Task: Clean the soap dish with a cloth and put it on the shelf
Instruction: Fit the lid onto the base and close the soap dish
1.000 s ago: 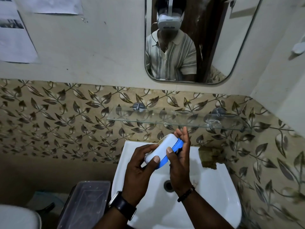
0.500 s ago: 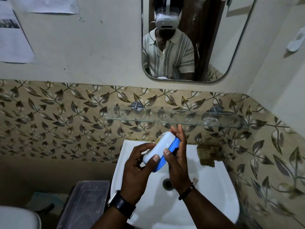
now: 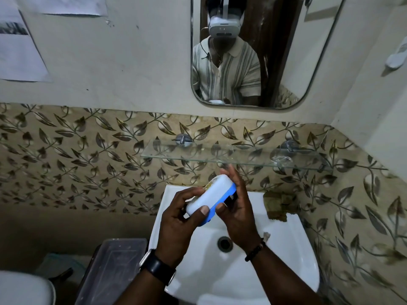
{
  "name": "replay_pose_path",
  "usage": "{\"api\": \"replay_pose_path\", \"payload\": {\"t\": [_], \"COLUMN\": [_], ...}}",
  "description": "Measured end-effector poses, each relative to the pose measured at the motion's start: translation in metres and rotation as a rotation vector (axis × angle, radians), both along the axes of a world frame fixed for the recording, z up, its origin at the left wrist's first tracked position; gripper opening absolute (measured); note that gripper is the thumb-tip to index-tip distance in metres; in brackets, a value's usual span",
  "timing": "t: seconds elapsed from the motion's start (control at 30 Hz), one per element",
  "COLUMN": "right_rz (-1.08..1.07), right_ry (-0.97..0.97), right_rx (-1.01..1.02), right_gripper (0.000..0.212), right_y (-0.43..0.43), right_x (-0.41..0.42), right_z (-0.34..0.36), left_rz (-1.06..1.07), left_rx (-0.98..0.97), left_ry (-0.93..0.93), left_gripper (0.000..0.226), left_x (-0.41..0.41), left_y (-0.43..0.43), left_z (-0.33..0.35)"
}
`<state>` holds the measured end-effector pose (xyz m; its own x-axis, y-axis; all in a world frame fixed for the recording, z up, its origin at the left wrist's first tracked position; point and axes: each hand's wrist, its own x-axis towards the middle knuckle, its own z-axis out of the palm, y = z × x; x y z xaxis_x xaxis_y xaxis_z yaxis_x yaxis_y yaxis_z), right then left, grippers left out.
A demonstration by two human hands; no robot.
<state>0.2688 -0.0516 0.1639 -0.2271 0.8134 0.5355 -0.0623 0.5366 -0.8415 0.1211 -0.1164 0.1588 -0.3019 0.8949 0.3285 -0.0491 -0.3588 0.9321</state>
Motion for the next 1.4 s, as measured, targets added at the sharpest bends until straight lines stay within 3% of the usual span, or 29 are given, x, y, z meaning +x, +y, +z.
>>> {"api": "replay_pose_path", "payload": {"t": [0.17,0.37,0.8,1.13,1.4], "right_rz": [0.114,0.120,0.110,0.084,0.010], "right_ry": [-0.090,-0.039,0.044,-0.100,-0.226], "right_rx": [0.042,0.091,0.095,0.242,0.312], "right_gripper": [0.069,0.056,0.048,0.046,0.041], "right_y": [0.015,0.023,0.021,0.036,0.077], "right_x": [0.017,0.019,0.021,0.039,0.054], "right_z": [0.015,0.019,0.018,0.046,0.083], "left_rz": [-0.087,-0.142,-0.117,-0.174,-0.193], "left_rx": [-0.003,0.087,0.207,0.279,0.320], "left_ry": [0.063,0.109,0.209,0.332,0.594], "left_gripper": [0.050,0.059,0.043,0.049,0.059], "left_x": [-0.019,-0.022,-0.025,-0.032,-0.037], "left_y": [0.008,0.010,0.020,0.046,0.100], "left_z": [0.005,0.016,0.021,0.044,0.087]}}
